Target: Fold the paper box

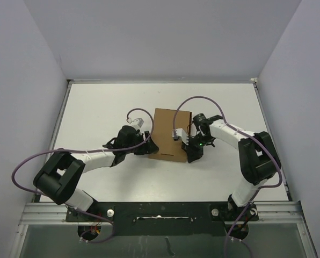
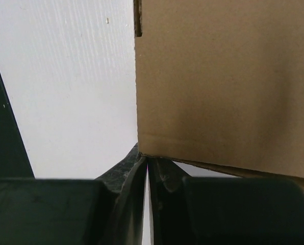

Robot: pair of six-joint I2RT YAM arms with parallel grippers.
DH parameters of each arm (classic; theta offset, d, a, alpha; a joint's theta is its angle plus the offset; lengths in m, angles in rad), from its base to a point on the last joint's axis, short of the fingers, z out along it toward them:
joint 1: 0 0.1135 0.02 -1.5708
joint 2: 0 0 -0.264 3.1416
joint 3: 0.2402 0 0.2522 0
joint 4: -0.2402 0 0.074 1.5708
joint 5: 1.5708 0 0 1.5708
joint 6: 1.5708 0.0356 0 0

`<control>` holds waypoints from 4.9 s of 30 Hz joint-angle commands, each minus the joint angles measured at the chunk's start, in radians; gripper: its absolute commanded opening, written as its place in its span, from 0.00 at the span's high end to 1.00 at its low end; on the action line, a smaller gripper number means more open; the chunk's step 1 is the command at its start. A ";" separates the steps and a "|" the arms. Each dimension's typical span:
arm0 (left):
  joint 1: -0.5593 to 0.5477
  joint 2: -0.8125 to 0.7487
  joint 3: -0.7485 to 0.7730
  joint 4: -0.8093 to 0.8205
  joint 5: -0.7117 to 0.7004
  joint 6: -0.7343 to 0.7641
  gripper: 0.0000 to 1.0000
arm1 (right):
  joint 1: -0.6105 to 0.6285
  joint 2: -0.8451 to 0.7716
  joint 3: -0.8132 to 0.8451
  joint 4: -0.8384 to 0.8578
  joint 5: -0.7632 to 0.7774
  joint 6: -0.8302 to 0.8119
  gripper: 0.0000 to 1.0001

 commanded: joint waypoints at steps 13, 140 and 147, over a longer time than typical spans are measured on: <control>0.280 -0.019 0.193 -0.057 0.283 0.080 0.15 | -0.312 0.059 0.197 0.106 -0.131 -0.324 0.84; 0.223 -0.027 -0.134 0.425 0.242 -0.307 0.07 | -0.441 0.291 0.036 0.617 -0.395 1.015 0.79; 0.188 0.063 -0.134 0.614 0.247 -0.383 0.03 | -0.481 0.307 0.041 0.588 -0.382 0.999 0.81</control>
